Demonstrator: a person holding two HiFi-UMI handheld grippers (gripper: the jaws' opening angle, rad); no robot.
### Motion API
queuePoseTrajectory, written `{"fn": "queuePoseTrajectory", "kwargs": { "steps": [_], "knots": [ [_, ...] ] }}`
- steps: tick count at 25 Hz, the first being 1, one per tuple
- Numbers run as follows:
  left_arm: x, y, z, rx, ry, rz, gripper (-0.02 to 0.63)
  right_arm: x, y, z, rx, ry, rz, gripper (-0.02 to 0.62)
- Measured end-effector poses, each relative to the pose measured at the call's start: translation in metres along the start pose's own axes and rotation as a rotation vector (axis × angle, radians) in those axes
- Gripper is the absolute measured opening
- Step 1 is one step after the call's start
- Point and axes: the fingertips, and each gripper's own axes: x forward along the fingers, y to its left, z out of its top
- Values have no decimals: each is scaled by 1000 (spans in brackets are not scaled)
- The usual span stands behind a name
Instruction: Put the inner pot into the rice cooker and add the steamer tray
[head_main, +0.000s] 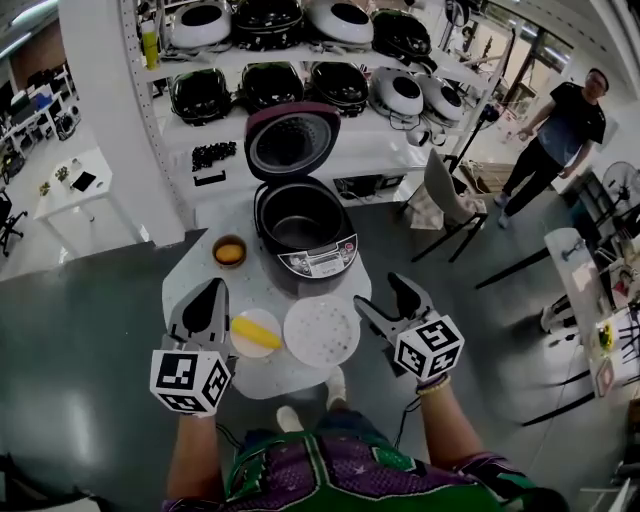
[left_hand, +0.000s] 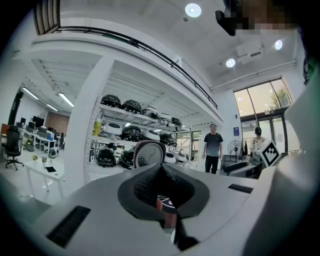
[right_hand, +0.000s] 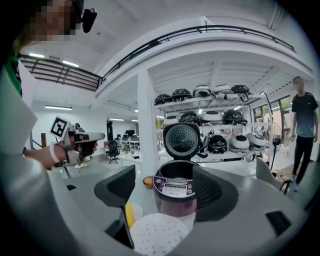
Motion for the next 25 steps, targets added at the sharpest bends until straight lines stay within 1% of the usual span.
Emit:
{"fn": "queuePoseTrajectory", "kwargs": {
  "steps": [5,8,13,16,18,21,25],
  "knots": [
    [3,-7,-18,5,19,-10,20,24,-30,-64,12,136,-40,348],
    [7,-9,-27,-6,31,-9,20,41,-49,-102,8,218,-57,337],
    [14,-13,-45,-7,63,-1,20,64,-70,-176,11,375,-47,331],
    [17,-12,-52,0,85,9,21,75,-74,-211,9,451,-26,321],
    [17,-12,-56,-7,106,16,21,81,-76,-231,15,491,-17,308],
    [19,-11,-66,-8,133,24,20,92,-82,-256,29,528,-14,306],
    [21,-6,-75,-15,164,39,21,105,-87,-281,41,567,-5,290]
  ]
}}
